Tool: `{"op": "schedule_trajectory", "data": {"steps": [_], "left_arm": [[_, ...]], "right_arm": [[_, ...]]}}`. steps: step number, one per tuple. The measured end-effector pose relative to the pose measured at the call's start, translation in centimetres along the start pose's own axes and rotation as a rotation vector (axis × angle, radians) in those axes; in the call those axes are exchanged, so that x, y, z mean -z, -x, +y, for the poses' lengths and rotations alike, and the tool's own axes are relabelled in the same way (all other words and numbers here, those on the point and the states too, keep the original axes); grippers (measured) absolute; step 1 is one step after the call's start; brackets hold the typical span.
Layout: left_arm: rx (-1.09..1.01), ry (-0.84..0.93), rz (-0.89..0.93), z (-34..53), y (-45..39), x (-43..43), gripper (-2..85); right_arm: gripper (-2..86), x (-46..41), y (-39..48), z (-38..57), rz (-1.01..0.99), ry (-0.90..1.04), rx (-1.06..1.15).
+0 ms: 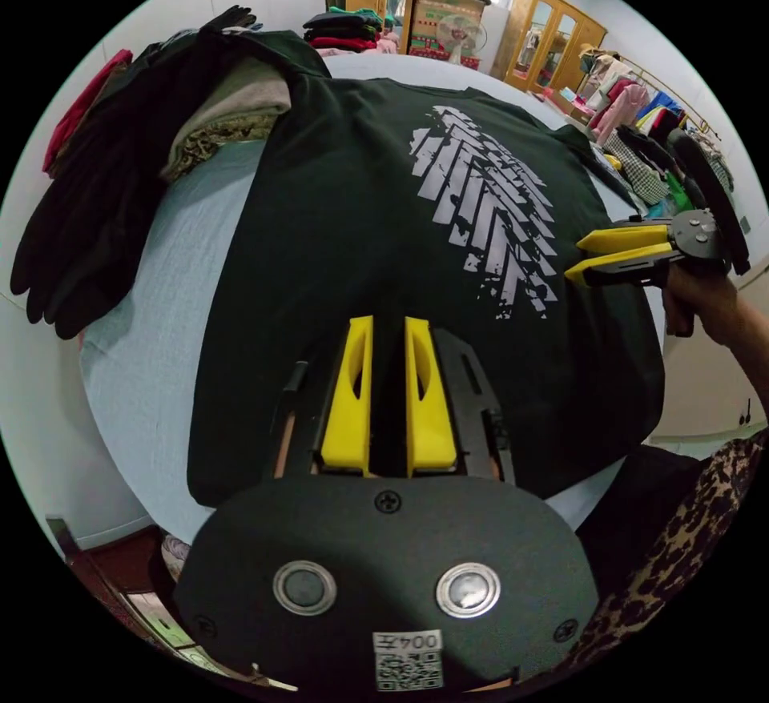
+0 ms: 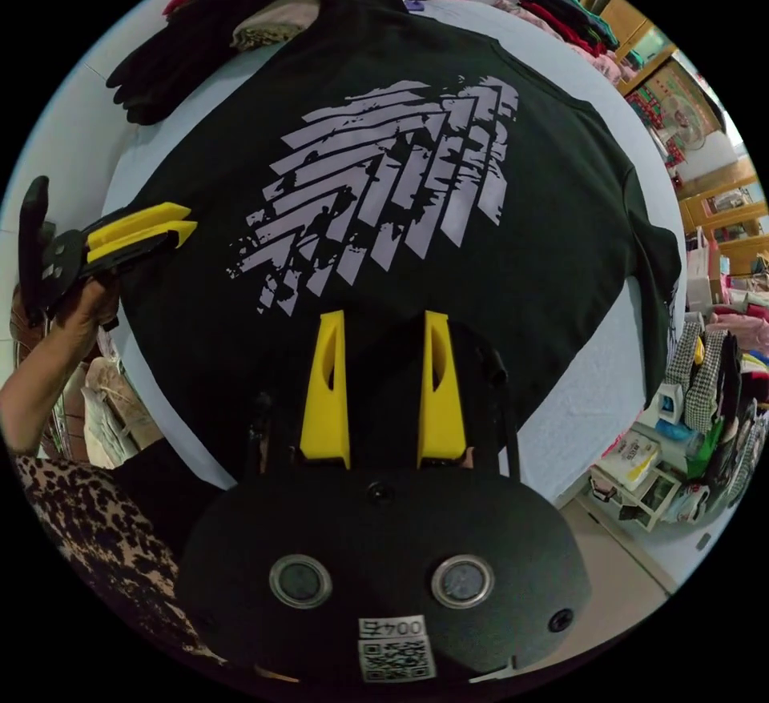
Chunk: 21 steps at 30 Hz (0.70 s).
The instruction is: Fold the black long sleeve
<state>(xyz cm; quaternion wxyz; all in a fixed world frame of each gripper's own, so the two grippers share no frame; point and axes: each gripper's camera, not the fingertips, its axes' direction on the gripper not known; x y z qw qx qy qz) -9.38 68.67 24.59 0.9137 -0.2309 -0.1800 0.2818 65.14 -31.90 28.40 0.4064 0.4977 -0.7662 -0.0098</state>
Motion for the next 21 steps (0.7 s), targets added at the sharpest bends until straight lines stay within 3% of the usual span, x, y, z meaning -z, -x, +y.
{"op": "schedule_trajectory", "data": {"steps": [7, 21], "left_arm": [[0.031, 0.129, 0.027, -2.9, 1.2, 0.8, 5.1], [0.066, 0.309, 0.031, -7.5, 3.1, 1.8, 2.4]], "right_arm": [[13.8, -1.4, 1.6, -4.1, 0.029, 0.199, -0.012], [13.6, -3.3, 3.1, -5.3, 0.027, 0.129, 0.024]]}}
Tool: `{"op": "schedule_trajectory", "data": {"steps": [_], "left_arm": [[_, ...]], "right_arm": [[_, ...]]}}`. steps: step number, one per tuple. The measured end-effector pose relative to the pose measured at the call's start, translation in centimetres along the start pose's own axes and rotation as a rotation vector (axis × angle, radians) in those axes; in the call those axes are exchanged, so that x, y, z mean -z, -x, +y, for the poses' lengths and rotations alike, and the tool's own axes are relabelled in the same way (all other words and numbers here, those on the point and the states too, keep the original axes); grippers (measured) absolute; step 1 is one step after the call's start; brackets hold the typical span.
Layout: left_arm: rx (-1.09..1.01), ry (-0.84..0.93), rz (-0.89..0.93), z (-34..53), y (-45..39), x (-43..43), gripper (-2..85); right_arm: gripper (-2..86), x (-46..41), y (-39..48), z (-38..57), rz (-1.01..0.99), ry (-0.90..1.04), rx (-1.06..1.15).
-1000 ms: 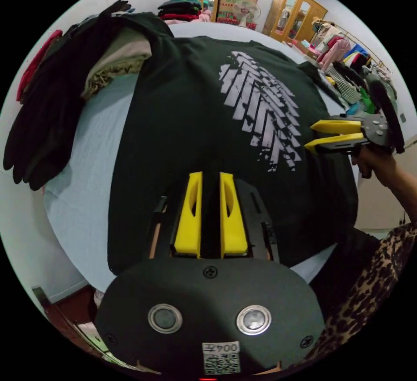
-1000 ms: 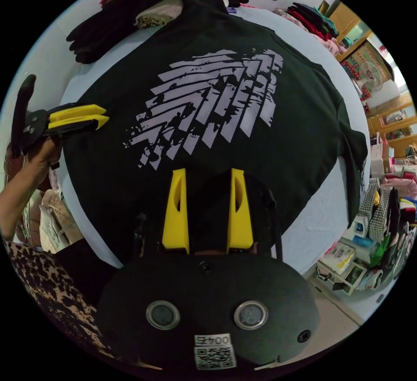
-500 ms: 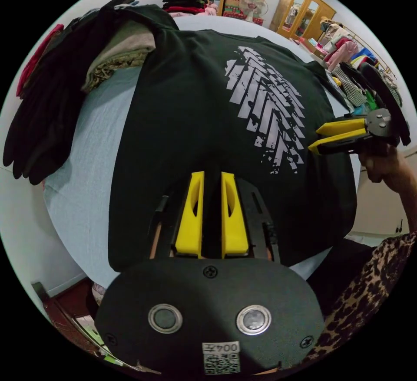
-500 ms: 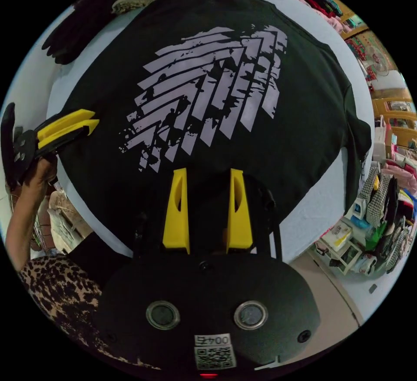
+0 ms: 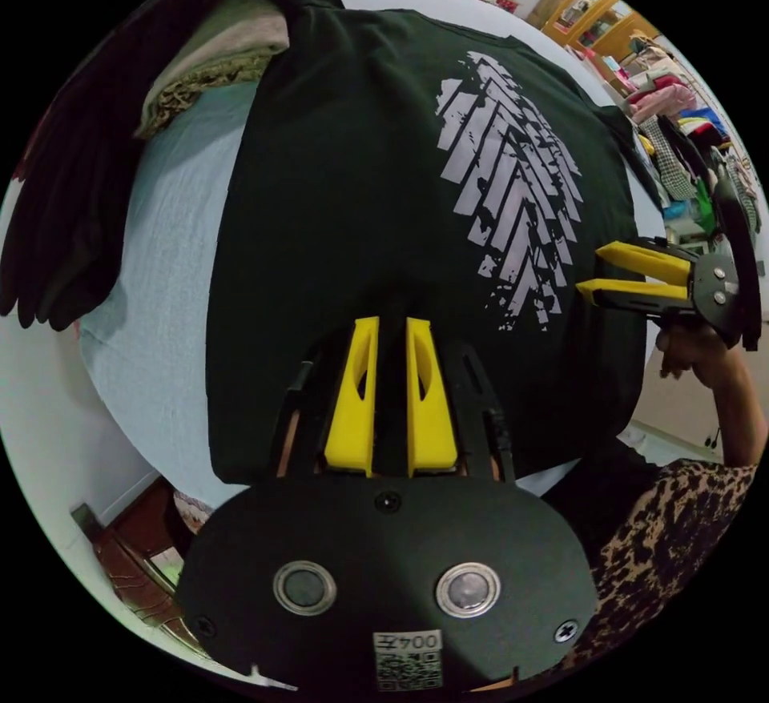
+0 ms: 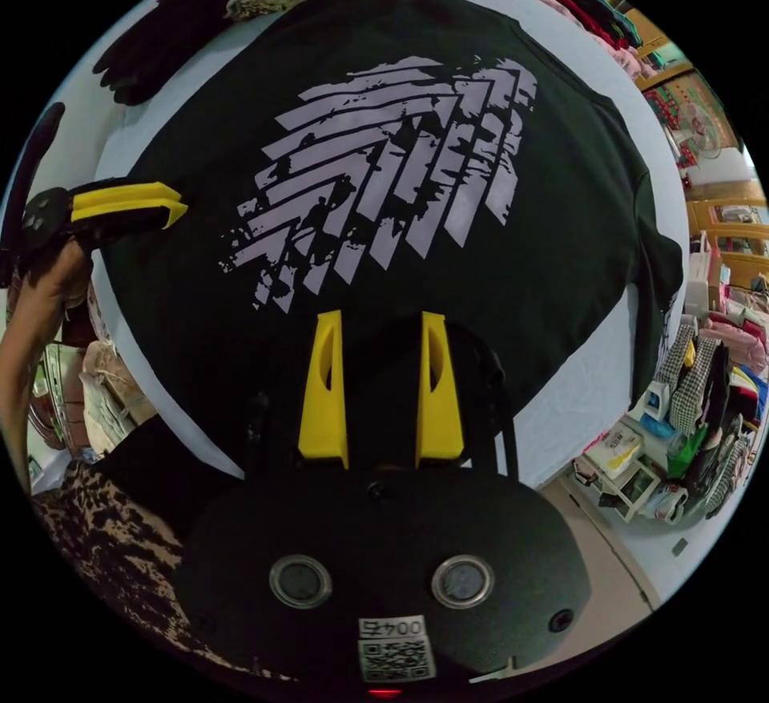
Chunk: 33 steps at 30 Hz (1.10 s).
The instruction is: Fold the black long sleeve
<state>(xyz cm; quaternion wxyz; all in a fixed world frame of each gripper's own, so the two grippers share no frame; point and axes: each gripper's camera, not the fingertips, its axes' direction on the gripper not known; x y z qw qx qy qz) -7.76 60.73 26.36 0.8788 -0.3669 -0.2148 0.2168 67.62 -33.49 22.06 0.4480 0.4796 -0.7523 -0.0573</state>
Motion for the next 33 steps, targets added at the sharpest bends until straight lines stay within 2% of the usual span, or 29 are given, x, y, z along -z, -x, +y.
{"op": "schedule_trajectory", "data": {"steps": [6, 15, 22, 25, 29, 33], "left_arm": [[-0.052, -0.009, -0.006, -0.2, 0.7, 1.0, 2.0], [-0.222, -0.035, 0.087, 0.1, 3.7, 2.2, 1.9], [-0.304, -0.032, 0.222, 0.1, 6.9, 2.9, 4.4], [-0.329, -0.117, 0.201, 0.0, 8.2, 5.3, 7.2], [-0.255, -0.281, 0.155, -3.0, 12.8, 9.3, 10.7], [-0.23, -0.268, 0.111, -8.2, 15.1, 9.8, 14.0]], "right_arm": [[13.8, -0.7, 0.4, -1.1, -0.009, 0.028, -0.065], [13.3, -1.2, 0.9, -1.6, 0.006, 0.076, -0.318], [7.9, -1.3, 2.3, 0.5, -0.105, 0.1, -0.494], [7.8, -3.3, 2.1, 1.1, -0.126, 0.143, -0.559], [7.7, -3.6, 1.1, 1.7, -0.184, 0.114, -0.582], [7.7, -3.9, 0.9, 1.8, -0.177, 0.12, -0.556]]}}
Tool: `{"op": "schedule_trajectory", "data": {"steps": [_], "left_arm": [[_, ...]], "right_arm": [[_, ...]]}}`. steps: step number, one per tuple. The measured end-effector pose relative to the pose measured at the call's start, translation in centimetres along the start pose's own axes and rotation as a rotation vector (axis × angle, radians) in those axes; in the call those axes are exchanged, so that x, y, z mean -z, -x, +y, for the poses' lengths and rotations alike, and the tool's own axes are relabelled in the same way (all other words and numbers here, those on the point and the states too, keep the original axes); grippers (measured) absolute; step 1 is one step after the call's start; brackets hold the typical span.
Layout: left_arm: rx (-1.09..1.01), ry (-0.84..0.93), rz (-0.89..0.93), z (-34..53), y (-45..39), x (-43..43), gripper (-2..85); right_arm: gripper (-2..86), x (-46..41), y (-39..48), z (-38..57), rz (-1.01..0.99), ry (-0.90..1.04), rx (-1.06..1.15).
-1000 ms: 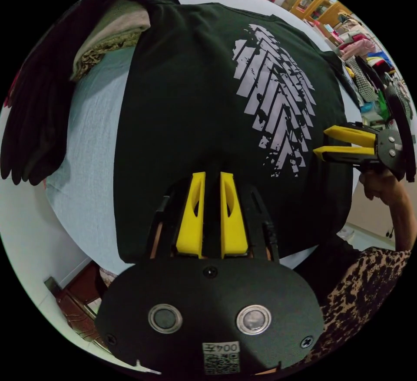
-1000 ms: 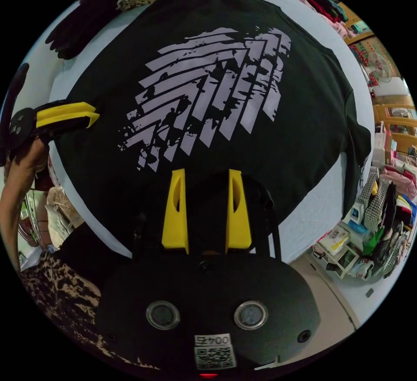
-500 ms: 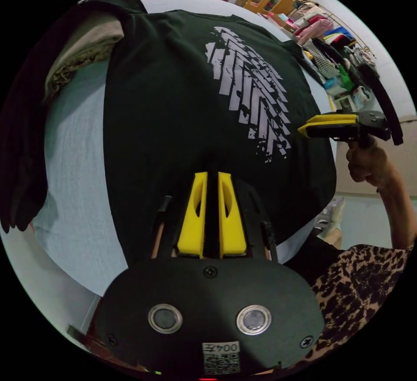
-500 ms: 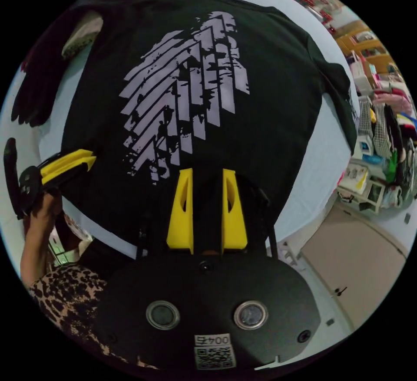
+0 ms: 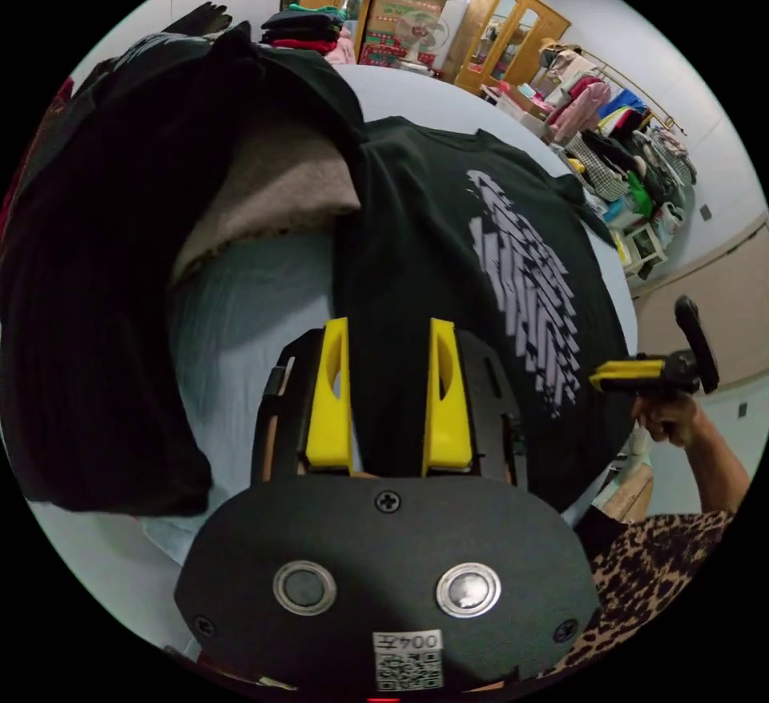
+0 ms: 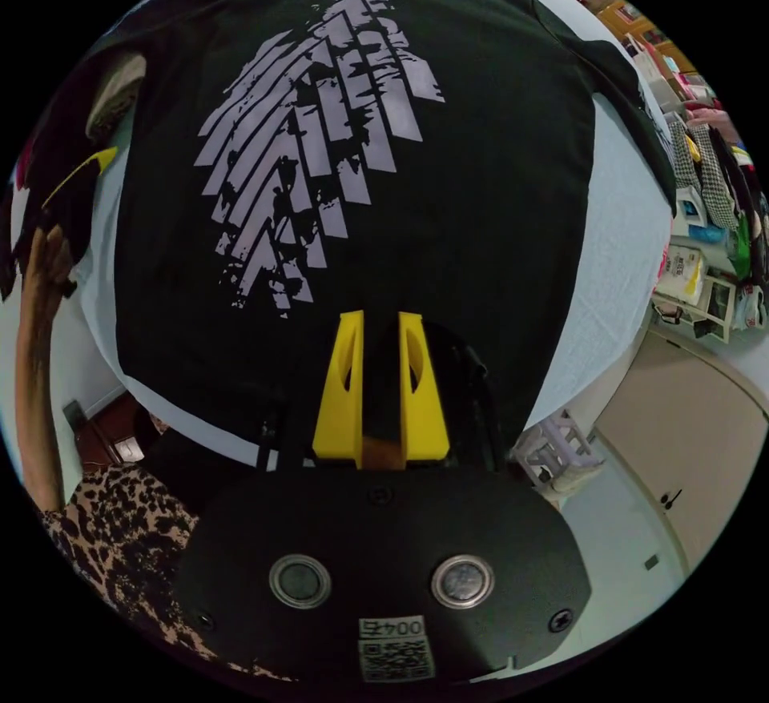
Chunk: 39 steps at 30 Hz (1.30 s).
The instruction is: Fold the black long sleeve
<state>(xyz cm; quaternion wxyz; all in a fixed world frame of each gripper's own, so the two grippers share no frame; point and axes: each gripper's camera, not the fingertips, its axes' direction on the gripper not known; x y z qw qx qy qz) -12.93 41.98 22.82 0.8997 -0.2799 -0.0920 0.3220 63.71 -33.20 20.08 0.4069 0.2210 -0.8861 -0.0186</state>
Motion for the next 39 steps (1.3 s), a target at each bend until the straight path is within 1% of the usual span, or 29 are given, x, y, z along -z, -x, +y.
{"op": "schedule_trajectory", "data": {"steps": [2, 4, 6, 8, 9, 11, 12, 13, 14, 16, 18, 20, 22, 25, 28, 30, 33, 39], "left_arm": [[0.032, 0.027, 0.015, -2.5, 1.6, -1.3, 15.7], [0.052, 0.047, 0.047, -3.9, 2.2, -2.4, 15.5], [0.058, 0.079, 0.097, -4.8, 2.3, -3.4, 13.3], [0.015, 0.087, 0.101, -5.2, 1.0, -3.5, 6.1], [-0.003, 0.07, 0.09, -5.2, 0.4, -3.0, 5.2], [-0.09, -0.047, -0.057, -4.8, -2.6, 0.2, 3.5], [-0.12, -0.068, -0.115, -4.7, -3.4, 1.0, 3.4], [-0.168, -0.108, -0.229, -4.3, -4.9, 2.3, 3.1], [-0.194, -0.131, -0.295, -3.9, -5.7, 2.8, 2.9], [-0.206, -0.112, -0.362, -3.6, -5.9, 2.2, 2.6], [-0.209, -0.046, -0.387, -3.5, -5.4, 0.2, 2.4], [-0.215, 0.036, -0.369, -3.5, -4.5, -2.4, 2.2], [-0.203, 0.066, -0.336, -3.6, -4.0, -3.0, 2.2], [-0.178, 0.019, -0.303, -3.3, -3.7, -1.3, 2.1], [-0.168, -0.027, -0.312, -1.9, -3.3, 1.1, 2.5], [-0.15, -0.046, -0.289, -0.3, -2.5, 2.3, 2.9], [-0.111, -0.028, -0.22, 3.4, -1.1, 3.5, 3.6], [-0.076, 0.114, -0.086, 12.9, -0.3, 3.3, 4.3]], "right_arm": [[7.6, -0.2, -0.2, 0.3, 0.004, -0.018, 0.001], [7.6, -0.3, -0.5, 0.5, -0.005, -0.032, -0.002], [7.7, -0.4, -0.9, 0.5, -0.018, -0.038, -0.011], [7.7, -0.5, -1.1, 0.5, -0.011, -0.034, 0.008], [7.7, -0.5, -1.1, 0.5, -0.009, -0.033, 0.014], [7.7, -0.6, -1.3, 0.4, -0.004, -0.03, 0.026], [7.6, -0.7, -1.4, 0.4, -0.002, -0.03, 0.031], [7.6, -0.7, -1.5, 0.3, 0.003, -0.029, 0.04], [7.6, -0.7, -1.6, 0.3, 0.006, -0.025, 0.048], [7.6, -0.8, -1.8, 0.1, 0.006, -0.016, 0.054], [7.6, -0.8, -2.1, -0.1, 0.004, -0.005, 0.059], [7.6, -0.9, -2.5, -0.3, -0.003, 0.009, 0.056], [7.5, -0.9, -2.7, -0.4, -0.004, 0.016, 0.062], [7.4, -0.9, -3.5, -0.2, -0.028, 0.0, 0.048], [7.3, -0.9, -4.0, -0.2, -0.036, 0.0, 0.048], [7.2, -0.9, -4.2, -0.4, -0.032, 0.013, 0.056], [7.1, -0.9, -4.5, -0.8, -0.024, 0.041, 0.058], [6.9, -0.8, -5.3, -0.6, -0.028, 0.022, 0.061]]}}
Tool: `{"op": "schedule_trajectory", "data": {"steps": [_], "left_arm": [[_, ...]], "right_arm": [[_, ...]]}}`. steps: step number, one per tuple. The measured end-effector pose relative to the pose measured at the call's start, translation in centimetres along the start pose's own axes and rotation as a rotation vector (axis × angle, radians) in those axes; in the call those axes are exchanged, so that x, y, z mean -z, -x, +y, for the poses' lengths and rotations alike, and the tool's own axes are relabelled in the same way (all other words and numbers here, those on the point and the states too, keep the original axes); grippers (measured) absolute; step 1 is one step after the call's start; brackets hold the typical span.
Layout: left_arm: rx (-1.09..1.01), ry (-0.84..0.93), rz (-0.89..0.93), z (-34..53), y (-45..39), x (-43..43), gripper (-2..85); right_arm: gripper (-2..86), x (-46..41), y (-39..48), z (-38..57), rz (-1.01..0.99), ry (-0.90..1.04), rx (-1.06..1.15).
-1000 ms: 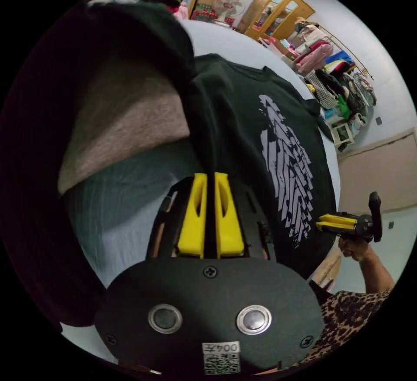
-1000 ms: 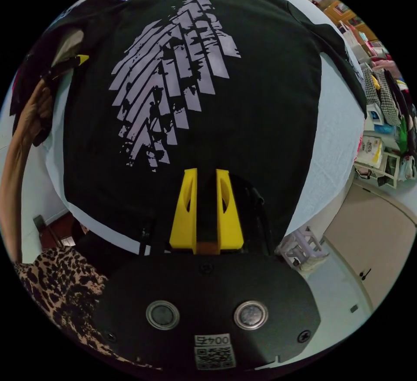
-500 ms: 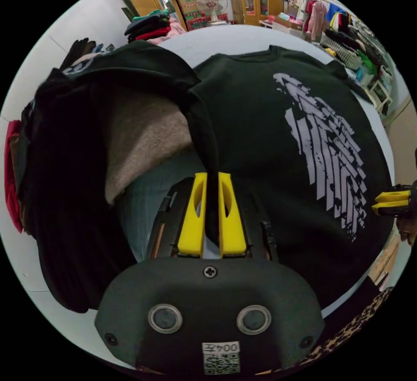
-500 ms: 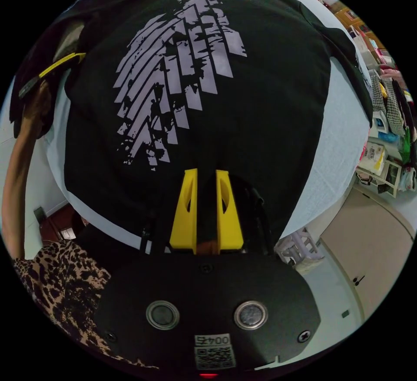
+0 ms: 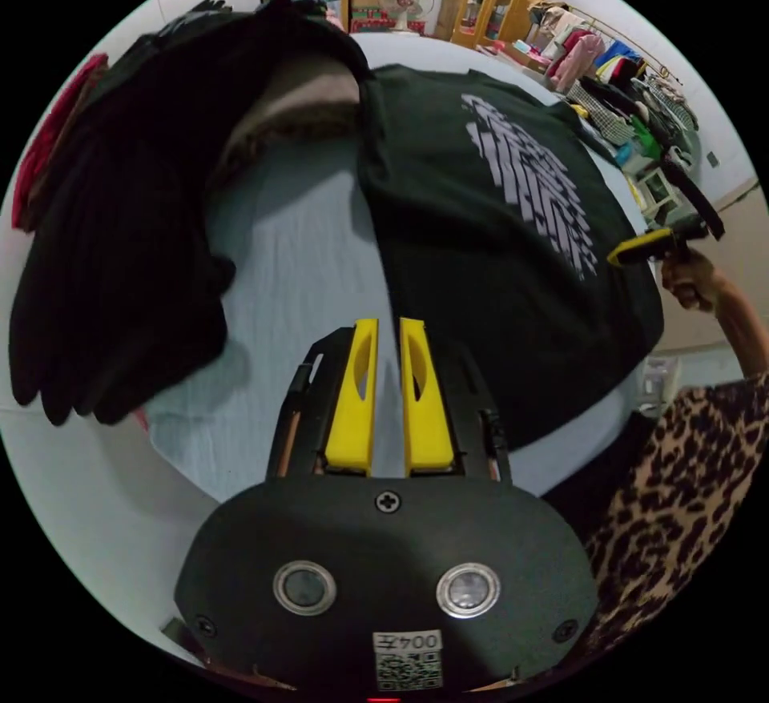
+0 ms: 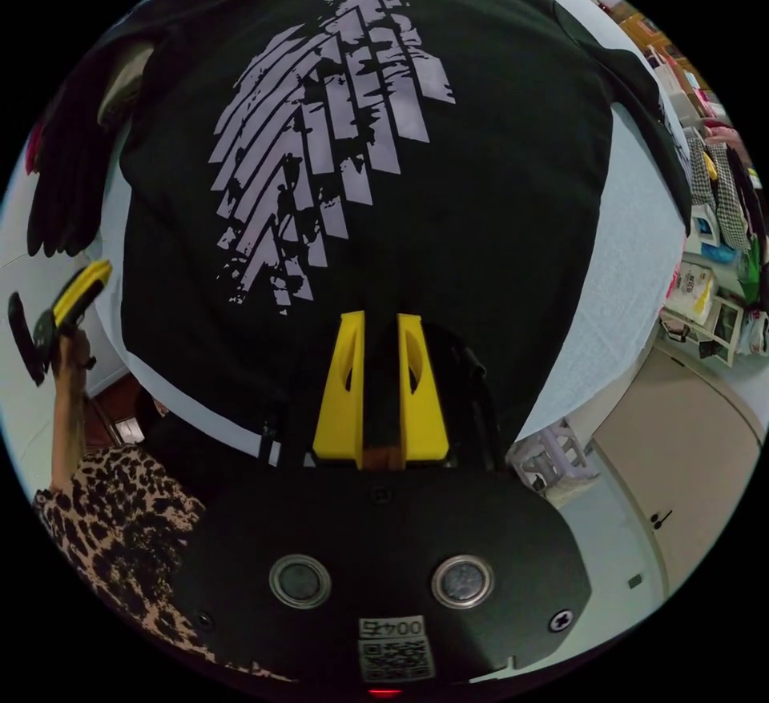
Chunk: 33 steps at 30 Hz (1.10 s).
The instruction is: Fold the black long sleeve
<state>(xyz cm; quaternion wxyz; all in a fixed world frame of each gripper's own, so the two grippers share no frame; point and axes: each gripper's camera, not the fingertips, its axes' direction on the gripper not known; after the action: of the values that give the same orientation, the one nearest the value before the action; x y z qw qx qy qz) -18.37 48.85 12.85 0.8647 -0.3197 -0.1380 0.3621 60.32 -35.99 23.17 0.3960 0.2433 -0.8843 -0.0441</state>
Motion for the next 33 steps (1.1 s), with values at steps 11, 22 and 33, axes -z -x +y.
{"op": "schedule_trajectory", "data": {"steps": [11, 22, 33], "left_arm": [[0.05, 0.1, 0.058, 5.8, -1.4, -2.0, 9.0], [0.034, 0.129, 0.089, 5.2, -1.4, -2.3, 4.7], [0.087, 0.093, 0.095, 6.7, 0.0, -0.9, 1.3]], "right_arm": [[5.8, 0.3, -1.8, 0.2, -0.035, -0.008, -0.026], [6.2, 0.5, -3.1, 0.4, -0.063, -0.021, -0.044], [5.7, 0.9, -3.7, -0.4, -0.066, 0.022, -0.03]]}}
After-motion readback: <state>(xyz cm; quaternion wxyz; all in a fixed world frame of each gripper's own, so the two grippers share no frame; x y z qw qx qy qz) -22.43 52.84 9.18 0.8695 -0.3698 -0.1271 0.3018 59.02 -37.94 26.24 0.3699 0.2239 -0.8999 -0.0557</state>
